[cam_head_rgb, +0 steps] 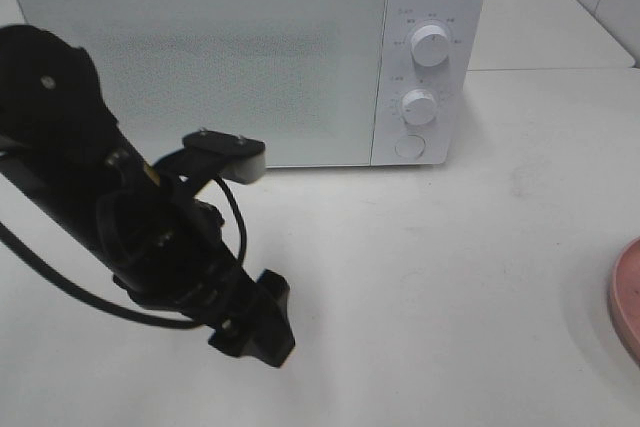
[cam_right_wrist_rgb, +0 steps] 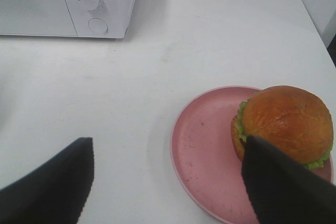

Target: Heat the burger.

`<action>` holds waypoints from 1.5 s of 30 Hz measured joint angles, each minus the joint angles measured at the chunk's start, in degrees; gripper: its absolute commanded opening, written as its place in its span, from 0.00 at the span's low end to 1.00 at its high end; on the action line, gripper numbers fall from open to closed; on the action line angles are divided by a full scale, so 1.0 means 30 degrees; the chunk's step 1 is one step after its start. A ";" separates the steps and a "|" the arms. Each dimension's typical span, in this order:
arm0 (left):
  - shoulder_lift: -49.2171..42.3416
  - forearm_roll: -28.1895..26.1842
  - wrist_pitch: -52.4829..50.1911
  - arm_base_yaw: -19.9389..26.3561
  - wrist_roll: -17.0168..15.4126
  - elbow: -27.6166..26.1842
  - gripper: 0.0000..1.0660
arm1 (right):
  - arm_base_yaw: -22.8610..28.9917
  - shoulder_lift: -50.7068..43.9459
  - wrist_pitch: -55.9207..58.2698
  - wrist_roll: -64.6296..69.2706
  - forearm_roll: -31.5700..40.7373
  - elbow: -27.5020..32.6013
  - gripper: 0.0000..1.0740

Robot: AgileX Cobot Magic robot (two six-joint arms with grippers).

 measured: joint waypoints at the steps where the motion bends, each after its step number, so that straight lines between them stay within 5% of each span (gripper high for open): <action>1: 0.0000 0.0000 0.0000 0.0000 0.0000 0.0000 0.96 | 0.0000 0.0000 0.0000 0.0000 0.0000 0.0000 0.71; 17: -0.6417 0.4584 0.7620 1.0600 -0.2655 0.0057 0.96 | 0.0000 0.0000 0.0000 0.0000 0.0000 0.0000 0.71; 24: -1.1536 0.5787 0.8174 1.5050 -0.3514 0.2674 0.95 | 0.0000 0.0000 0.0000 0.0000 0.0000 0.0000 0.71; 35: -1.9328 0.5806 0.6627 1.5489 -0.3591 0.6875 0.95 | 0.0000 0.0000 0.0000 0.0000 0.0000 0.0000 0.71; 45: -2.3835 0.5806 0.5882 1.5489 -0.3591 0.6952 0.95 | 0.0000 0.0000 0.0000 0.0000 0.0000 0.0000 0.71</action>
